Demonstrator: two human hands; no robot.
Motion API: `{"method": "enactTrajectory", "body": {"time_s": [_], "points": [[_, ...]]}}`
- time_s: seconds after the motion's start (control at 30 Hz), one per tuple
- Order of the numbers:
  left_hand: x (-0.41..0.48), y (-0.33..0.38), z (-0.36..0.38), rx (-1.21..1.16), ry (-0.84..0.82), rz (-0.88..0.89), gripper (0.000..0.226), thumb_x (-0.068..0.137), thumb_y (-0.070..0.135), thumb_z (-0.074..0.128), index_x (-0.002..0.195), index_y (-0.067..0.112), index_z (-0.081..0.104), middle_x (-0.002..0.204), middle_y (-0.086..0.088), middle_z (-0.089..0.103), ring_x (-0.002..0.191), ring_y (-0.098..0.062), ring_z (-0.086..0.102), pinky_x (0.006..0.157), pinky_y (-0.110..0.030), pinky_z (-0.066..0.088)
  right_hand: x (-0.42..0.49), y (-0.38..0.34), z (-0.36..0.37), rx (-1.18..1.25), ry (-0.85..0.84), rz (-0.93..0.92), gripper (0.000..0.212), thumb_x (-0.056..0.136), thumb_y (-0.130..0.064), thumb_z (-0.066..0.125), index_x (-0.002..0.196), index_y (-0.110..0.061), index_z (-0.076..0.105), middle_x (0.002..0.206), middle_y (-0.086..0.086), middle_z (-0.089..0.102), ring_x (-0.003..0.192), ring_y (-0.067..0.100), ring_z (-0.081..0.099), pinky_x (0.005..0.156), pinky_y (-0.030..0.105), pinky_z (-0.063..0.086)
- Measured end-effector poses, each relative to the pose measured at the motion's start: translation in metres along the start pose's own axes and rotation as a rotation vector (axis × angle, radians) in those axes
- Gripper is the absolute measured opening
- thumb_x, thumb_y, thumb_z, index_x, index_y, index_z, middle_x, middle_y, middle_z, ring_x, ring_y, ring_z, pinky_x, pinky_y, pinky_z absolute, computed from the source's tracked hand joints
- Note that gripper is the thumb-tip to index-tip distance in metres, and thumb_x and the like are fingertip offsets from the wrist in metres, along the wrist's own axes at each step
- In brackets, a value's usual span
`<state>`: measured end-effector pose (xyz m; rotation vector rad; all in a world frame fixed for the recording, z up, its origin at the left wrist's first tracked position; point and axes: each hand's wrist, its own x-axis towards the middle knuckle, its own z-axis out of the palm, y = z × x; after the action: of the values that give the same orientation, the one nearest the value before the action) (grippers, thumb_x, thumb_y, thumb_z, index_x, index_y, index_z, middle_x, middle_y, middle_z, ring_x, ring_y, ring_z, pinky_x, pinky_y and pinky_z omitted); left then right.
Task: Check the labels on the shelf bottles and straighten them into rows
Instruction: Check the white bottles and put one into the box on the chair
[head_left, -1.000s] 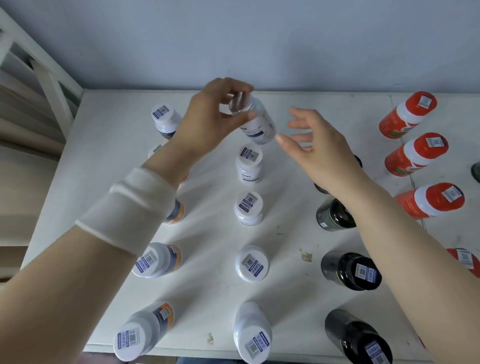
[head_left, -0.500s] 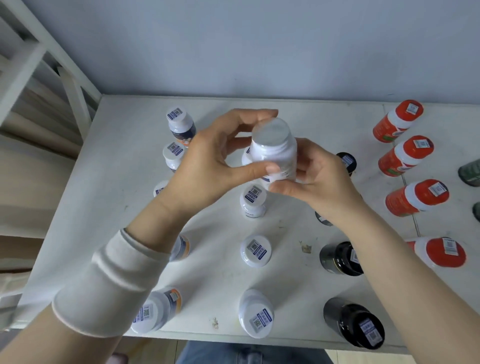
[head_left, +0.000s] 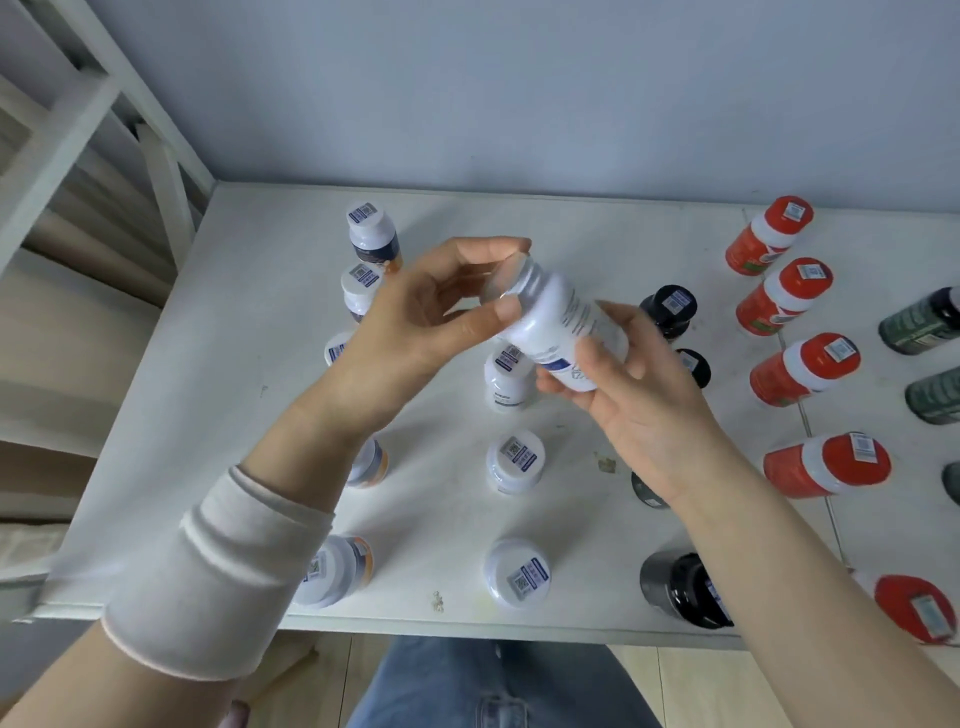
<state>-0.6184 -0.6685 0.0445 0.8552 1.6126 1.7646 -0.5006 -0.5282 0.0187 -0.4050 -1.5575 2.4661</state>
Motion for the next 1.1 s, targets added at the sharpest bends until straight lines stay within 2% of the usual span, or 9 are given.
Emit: {"method": "enactTrajectory", "body": {"time_s": [0.13, 0.37, 0.47, 0.53, 0.7, 0.77, 0.87, 1.0, 1.1], "points": [[-0.025, -0.004, 0.008, 0.013, 0.063, 0.068, 0.032, 0.077, 0.023, 0.065, 0.109, 0.024, 0.058, 0.103, 0.008, 0.062, 0.102, -0.008, 0.058, 0.086, -0.023, 0.047, -0.017, 0.003, 0.009, -0.162, 0.07, -0.172, 0.058, 0.06, -0.034, 0.079, 0.109, -0.025, 0.051, 0.102, -0.012, 0.063, 0.098, 0.002, 0.059, 0.082, 0.019, 0.049], [-0.098, 0.013, 0.017, 0.234, 0.132, 0.285, 0.049, 0.074, 0.023, 0.074, 0.118, 0.01, 0.057, 0.118, -0.003, 0.06, 0.112, -0.019, 0.057, 0.094, -0.027, 0.042, -0.049, 0.01, 0.022, -0.254, -0.18, 0.004, 0.049, 0.068, 0.001, 0.065, 0.11, -0.02, 0.053, 0.11, -0.006, 0.064, 0.101, 0.008, 0.063, 0.085, 0.024, 0.052], [-0.136, 0.017, 0.024, 0.278, 0.222, 0.284, 0.047, 0.074, 0.028, 0.074, 0.114, 0.008, 0.058, 0.115, -0.001, 0.062, 0.111, -0.02, 0.057, 0.095, -0.03, 0.042, -0.062, 0.019, 0.034, -0.277, -0.309, 0.045, 0.051, 0.055, -0.004, 0.079, 0.097, -0.021, 0.055, 0.092, -0.012, 0.069, 0.086, 0.003, 0.065, 0.072, 0.019, 0.053], [-0.165, 0.017, 0.028, 0.187, 0.327, 0.181, 0.045, 0.072, 0.037, 0.075, 0.106, 0.013, 0.061, 0.108, 0.009, 0.066, 0.107, -0.014, 0.06, 0.093, -0.028, 0.045, -0.078, 0.028, 0.043, -0.25, -0.42, 0.126, 0.057, 0.046, -0.031, 0.088, 0.092, -0.017, 0.057, 0.082, -0.013, 0.071, 0.077, 0.001, 0.066, 0.066, 0.015, 0.052], [-0.252, 0.005, 0.034, 0.035, 0.561, -0.093, 0.061, 0.066, 0.059, 0.071, 0.108, 0.015, 0.063, 0.107, -0.006, 0.069, 0.103, -0.024, 0.063, 0.09, -0.044, 0.049, -0.129, 0.069, 0.074, -0.088, -0.605, 0.525, 0.069, 0.053, -0.062, 0.074, 0.097, -0.009, 0.067, 0.091, 0.008, 0.072, 0.078, 0.022, 0.07, 0.063, 0.028, 0.056], [-0.288, 0.004, 0.038, -0.004, 0.599, -0.129, 0.061, 0.064, 0.061, 0.071, 0.106, 0.019, 0.066, 0.111, -0.007, 0.068, 0.106, -0.025, 0.063, 0.09, -0.047, 0.049, -0.147, 0.084, 0.092, -0.057, -0.657, 0.674, 0.068, 0.051, -0.063, 0.075, 0.097, -0.012, 0.07, 0.087, 0.012, 0.071, 0.07, 0.022, 0.07, 0.058, 0.027, 0.056], [-0.341, 0.007, 0.036, -0.032, 0.687, -0.112, 0.058, 0.064, 0.058, 0.072, 0.105, 0.018, 0.066, 0.107, 0.002, 0.07, 0.103, -0.015, 0.064, 0.081, -0.026, 0.053, -0.173, 0.103, 0.127, -0.09, -0.716, 0.774, 0.068, 0.058, -0.059, 0.067, 0.106, -0.012, 0.063, 0.086, 0.015, 0.07, 0.066, 0.02, 0.069, 0.053, 0.027, 0.056], [-0.419, 0.004, 0.02, 0.003, 0.879, -0.095, 0.039, 0.071, 0.034, 0.076, 0.102, 0.013, 0.065, 0.102, 0.001, 0.069, 0.096, -0.01, 0.064, 0.078, -0.019, 0.049, -0.201, 0.134, 0.185, -0.273, -0.711, 0.776, 0.04, 0.084, -0.039, 0.049, 0.108, -0.009, 0.062, 0.096, 0.02, 0.067, 0.079, 0.03, 0.066, 0.072, 0.035, 0.057], [-0.487, -0.012, 0.002, 0.155, 1.099, -0.152, 0.031, 0.072, 0.029, 0.073, 0.1, 0.017, 0.066, 0.101, 0.006, 0.07, 0.094, -0.004, 0.063, 0.078, -0.017, 0.048, -0.219, 0.176, 0.235, -0.613, -0.702, 0.607, 0.026, 0.094, -0.025, 0.047, 0.11, -0.007, 0.057, 0.101, 0.012, 0.067, 0.083, 0.021, 0.065, 0.071, 0.024, 0.055]]}}
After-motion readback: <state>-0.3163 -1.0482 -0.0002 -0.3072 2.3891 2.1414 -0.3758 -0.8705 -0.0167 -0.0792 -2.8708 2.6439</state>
